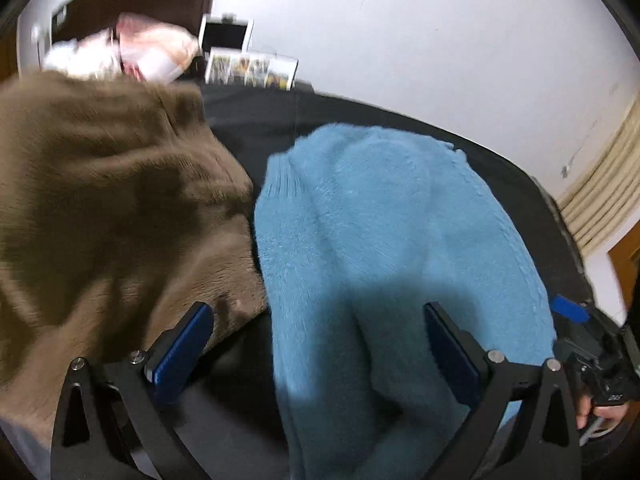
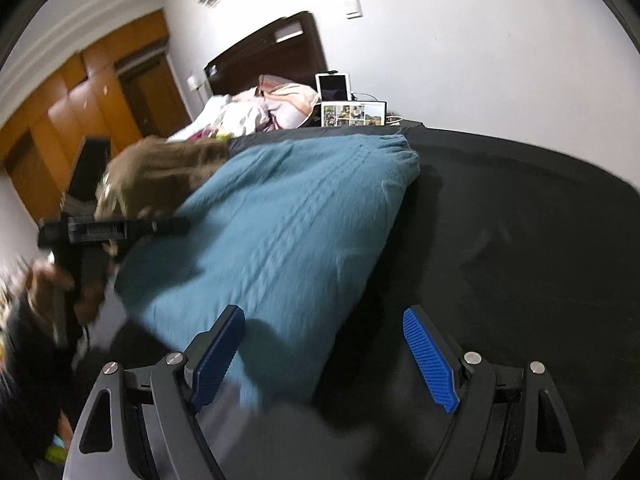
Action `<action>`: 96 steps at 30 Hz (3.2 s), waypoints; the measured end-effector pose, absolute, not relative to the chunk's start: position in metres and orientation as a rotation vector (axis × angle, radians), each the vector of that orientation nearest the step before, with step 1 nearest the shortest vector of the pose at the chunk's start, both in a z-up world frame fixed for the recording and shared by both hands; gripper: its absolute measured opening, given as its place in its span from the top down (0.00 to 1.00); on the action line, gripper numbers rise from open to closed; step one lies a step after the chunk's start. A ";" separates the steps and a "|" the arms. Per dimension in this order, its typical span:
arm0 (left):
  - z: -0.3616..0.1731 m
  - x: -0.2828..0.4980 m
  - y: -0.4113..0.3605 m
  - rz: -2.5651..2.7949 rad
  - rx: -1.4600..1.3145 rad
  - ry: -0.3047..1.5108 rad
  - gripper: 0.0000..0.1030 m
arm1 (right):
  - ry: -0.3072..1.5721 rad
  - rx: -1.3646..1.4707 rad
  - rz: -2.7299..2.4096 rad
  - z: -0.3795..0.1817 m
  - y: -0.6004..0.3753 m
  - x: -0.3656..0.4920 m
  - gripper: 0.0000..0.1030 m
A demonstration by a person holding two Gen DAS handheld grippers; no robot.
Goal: Fold clothes
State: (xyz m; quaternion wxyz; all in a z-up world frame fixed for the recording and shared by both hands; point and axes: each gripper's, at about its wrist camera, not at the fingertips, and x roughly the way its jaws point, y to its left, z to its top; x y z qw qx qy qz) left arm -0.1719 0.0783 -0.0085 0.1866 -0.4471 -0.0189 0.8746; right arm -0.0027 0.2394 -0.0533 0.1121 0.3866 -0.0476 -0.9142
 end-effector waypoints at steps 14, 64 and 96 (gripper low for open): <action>-0.007 -0.088 0.117 2.520 -1.116 0.403 0.00 | 0.264 1.226 -2.781 -0.068 0.205 0.009 0.19; -0.013 -0.252 0.063 2.116 -1.378 -0.637 0.06 | 0.200 0.961 -2.723 -0.067 0.179 -0.020 0.06; -0.018 -0.207 0.068 2.225 -1.379 -0.317 0.72 | 0.136 1.020 -2.773 -0.071 0.190 -0.025 0.02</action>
